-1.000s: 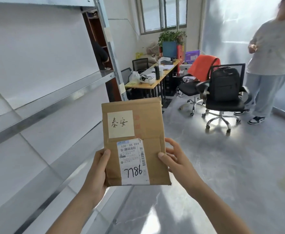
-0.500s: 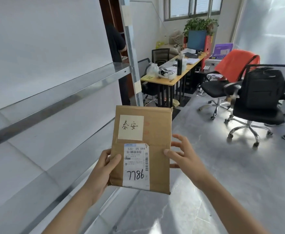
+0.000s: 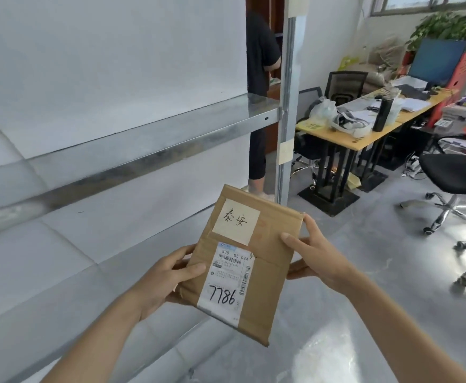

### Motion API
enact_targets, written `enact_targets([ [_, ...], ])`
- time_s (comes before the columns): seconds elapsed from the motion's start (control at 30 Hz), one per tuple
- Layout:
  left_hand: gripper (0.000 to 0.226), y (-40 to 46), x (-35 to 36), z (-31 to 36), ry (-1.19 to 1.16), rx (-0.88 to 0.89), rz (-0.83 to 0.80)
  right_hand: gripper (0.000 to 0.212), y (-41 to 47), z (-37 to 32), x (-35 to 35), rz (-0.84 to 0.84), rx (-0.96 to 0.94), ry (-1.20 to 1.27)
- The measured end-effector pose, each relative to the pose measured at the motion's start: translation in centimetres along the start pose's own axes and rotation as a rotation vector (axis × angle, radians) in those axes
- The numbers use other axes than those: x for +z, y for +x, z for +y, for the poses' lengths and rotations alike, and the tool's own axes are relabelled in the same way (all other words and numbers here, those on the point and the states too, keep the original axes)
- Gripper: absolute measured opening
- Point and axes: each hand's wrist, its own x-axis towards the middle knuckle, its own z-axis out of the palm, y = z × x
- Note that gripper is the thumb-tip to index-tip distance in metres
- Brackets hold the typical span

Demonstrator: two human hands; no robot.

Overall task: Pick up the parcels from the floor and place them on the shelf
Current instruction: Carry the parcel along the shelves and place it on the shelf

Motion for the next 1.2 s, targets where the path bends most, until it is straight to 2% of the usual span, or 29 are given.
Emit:
enact_targets([
  [0.1, 0.042, 3.5, -0.8, 1.0, -0.049, -0.023, 0.078, 0.042, 5.3, -0.6, -0.6, -0.032, -0.013, 0.046],
  [0.23, 0.032, 8.0, -0.1, 0.2, -0.197, -0.100, 0.260, 0.043, 11.2, -0.1, -1.1, -0.091, 0.070, 0.051],
  [0.37, 0.029, 13.0, 0.2, 1.2, -0.276, -0.113, 0.409, 0.033, 16.4, -0.8, -0.9, -0.075, 0.104, 0.061],
  [0.5, 0.058, 18.4, -1.7, 1.7, -0.309, -0.113, 0.546, 0.037, 21.1, -1.5, 0.4, -0.016, 0.181, 0.106],
  [0.57, 0.063, 22.0, -3.6, 0.1, -0.337, -0.086, 0.628, 0.044, 23.2, -1.8, 1.3, 0.000, 0.214, 0.126],
  [0.67, 0.078, 25.8, -4.4, -2.1, -0.322, -0.152, 0.717, 0.047, 25.5, -2.1, 2.4, 0.035, 0.236, 0.084],
  [0.77, 0.069, 26.5, -2.9, -1.0, -0.299, -0.177, 0.718, 0.054, 27.2, -2.1, 3.0, 0.061, 0.254, 0.058],
  [0.93, 0.027, 27.3, -1.1, 1.5, -0.243, -0.213, 0.684, 0.067, 28.8, -1.6, 4.0, 0.149, 0.241, 0.033],
  [1.03, 0.029, 28.2, -0.7, 2.0, -0.191, -0.208, 0.658, 0.070, 29.0, -1.0, 4.1, 0.193, 0.165, -0.010],
  [1.1, 0.039, 28.8, -0.6, 2.4, -0.172, -0.196, 0.651, 0.061, 29.1, -0.7, 4.2, 0.197, 0.120, -0.031],
  [1.2, 0.042, 29.4, -0.2, 2.7, -0.161, -0.187, 0.647, 0.048, 29.3, -0.3, 4.1, 0.182, 0.092, -0.072],
])
